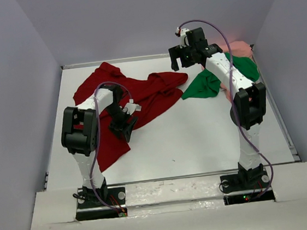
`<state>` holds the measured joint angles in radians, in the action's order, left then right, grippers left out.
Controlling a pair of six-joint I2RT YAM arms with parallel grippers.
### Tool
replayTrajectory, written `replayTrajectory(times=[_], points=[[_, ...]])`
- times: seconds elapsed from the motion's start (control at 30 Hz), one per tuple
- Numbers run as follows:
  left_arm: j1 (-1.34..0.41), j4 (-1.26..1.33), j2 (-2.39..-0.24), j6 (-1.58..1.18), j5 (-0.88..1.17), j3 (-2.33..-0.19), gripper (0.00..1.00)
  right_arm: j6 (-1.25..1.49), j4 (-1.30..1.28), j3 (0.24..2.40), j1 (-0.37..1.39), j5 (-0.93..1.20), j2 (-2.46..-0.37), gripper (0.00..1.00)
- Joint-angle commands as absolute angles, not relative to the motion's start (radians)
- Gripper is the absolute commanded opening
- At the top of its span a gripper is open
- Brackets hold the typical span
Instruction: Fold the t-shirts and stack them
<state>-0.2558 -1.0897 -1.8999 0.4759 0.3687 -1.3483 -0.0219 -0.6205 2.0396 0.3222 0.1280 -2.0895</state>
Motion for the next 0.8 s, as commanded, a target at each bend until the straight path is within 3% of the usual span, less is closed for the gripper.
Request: replayTrajectory(times=[0.0, 0.17, 0.47, 0.77], points=[[-0.275, -1.131, -1.927, 0.546, 0.459, -1.407, 0.74, -0.020, -0.589, 2.082, 0.328, 0.129, -2.069, 0.93], [-0.288, -1.128, -2.023, 0.571, 0.506, -1.437, 0.74, -0.026, -0.589, 2.082, 0.328, 0.118, -2.074, 0.93], [-0.310, -1.100, -2.048, 0.492, 0.370, -1.350, 0.74, -0.034, -0.589, 2.075, 0.328, 0.112, -2.072, 0.93], [-0.324, -1.137, -1.984, 0.422, 0.184, -1.437, 0.75, -0.037, -0.584, 2.066, 0.328, 0.115, -2.059, 0.93]])
